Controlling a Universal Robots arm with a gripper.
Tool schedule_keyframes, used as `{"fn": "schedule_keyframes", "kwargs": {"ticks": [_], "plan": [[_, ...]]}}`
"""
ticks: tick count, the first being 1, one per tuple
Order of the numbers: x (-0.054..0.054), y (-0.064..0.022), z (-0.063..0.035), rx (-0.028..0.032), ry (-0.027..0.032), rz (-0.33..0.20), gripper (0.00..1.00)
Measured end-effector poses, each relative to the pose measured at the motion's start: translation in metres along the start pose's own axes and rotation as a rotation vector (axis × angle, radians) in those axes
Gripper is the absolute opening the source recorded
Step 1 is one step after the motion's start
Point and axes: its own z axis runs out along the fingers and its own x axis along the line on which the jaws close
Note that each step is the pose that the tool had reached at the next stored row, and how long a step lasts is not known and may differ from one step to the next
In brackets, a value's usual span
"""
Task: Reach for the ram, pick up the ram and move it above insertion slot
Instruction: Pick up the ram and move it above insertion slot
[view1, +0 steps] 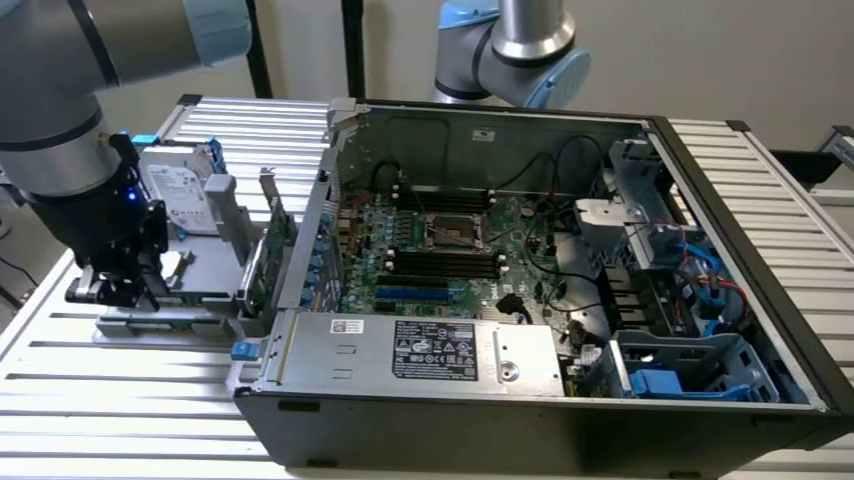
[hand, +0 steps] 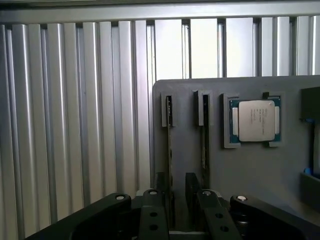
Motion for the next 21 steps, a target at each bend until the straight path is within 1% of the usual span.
{"fn": "schedule_keyframes", "kwargs": {"ticks": [14,17,21], "plan": [[0.000,-0.0010,0.0255,0.0001,0.0005,-0.016,0.31],[0.000,-0.0010,0.0283,0.0001,0.0003,-0.025,0.31],[0.000,-0.0011,0.0294,0.0003,0.0000,-0.044,0.31]]}}
